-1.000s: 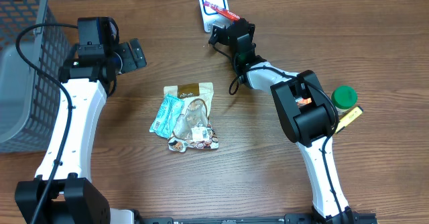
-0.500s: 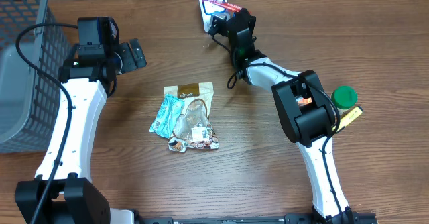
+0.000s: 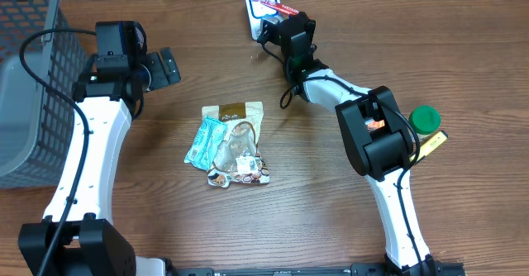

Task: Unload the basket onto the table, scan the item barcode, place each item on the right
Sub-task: 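Hold the red tube's barcode in front of the white scanner, then carry the red tube right and set it down near the orange box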

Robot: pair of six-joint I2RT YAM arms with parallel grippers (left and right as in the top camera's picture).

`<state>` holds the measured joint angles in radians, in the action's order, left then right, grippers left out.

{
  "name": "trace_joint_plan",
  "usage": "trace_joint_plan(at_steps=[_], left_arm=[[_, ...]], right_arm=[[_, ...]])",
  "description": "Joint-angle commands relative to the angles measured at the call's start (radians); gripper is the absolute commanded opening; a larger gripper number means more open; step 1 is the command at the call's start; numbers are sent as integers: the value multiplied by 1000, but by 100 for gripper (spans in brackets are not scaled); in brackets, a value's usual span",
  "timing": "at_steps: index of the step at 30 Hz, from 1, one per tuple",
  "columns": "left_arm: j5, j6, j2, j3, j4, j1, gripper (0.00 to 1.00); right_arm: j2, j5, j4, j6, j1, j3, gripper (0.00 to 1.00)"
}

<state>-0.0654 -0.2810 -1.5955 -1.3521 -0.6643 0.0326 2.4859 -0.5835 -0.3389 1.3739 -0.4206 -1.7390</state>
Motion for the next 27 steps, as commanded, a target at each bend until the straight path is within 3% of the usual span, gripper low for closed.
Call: trace_joint_plan(at_steps=[1, 8, 12, 18, 21, 27], left_arm=[[-16, 5, -3, 0, 2, 0, 100], [-16, 5, -3, 0, 2, 0, 100], [-16, 5, -3, 0, 2, 0, 100], [-16, 5, -3, 0, 2, 0, 100], [-16, 5, -3, 0, 2, 0, 100], [-16, 5, -3, 0, 2, 0, 100]], right_arm=[[8, 8, -3, -3, -11, -29, 3], [-4, -53, -128, -111, -42, -29, 3], [-70, -40, -84, -259, -70, -29, 3], [-228, -13, 135, -482, -84, -29, 3], [-326, 9, 340, -602, -84, -29, 3], [-494, 202, 814, -982, -46, -29, 3]])
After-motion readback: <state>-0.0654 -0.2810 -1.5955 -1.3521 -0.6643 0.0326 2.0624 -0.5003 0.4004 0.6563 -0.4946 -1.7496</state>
